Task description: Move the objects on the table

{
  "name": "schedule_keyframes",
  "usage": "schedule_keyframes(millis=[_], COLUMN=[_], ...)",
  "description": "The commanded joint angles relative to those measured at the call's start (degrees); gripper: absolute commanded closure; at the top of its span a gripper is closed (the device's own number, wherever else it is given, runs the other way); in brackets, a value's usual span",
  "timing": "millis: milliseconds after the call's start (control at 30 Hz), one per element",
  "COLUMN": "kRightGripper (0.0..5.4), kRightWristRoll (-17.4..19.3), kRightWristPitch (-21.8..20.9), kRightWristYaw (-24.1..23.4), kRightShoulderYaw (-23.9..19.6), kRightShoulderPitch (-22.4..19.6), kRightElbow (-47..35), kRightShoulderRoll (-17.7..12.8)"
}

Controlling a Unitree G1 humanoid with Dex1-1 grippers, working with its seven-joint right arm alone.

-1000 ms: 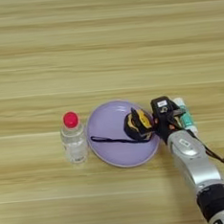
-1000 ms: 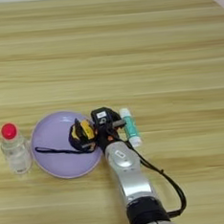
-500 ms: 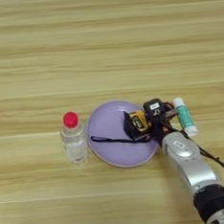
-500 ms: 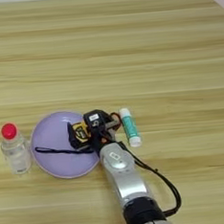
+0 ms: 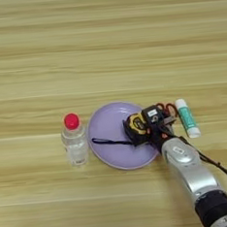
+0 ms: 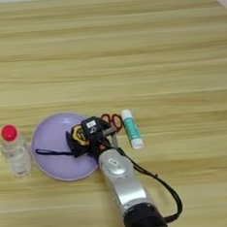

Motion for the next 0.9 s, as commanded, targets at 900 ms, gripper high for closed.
schedule_keyframes(millis=[900], kRightGripper=[0.03], kRightWristRoll=[-1.9], kRightWristPitch=[4.5], kRightWristYaw=[0.7], kRightShoulderYaw=[1.1], kRightShoulderPitch=[-2.8], kRightElbow=[-0.3], kRightShoulderRoll=[-1.0])
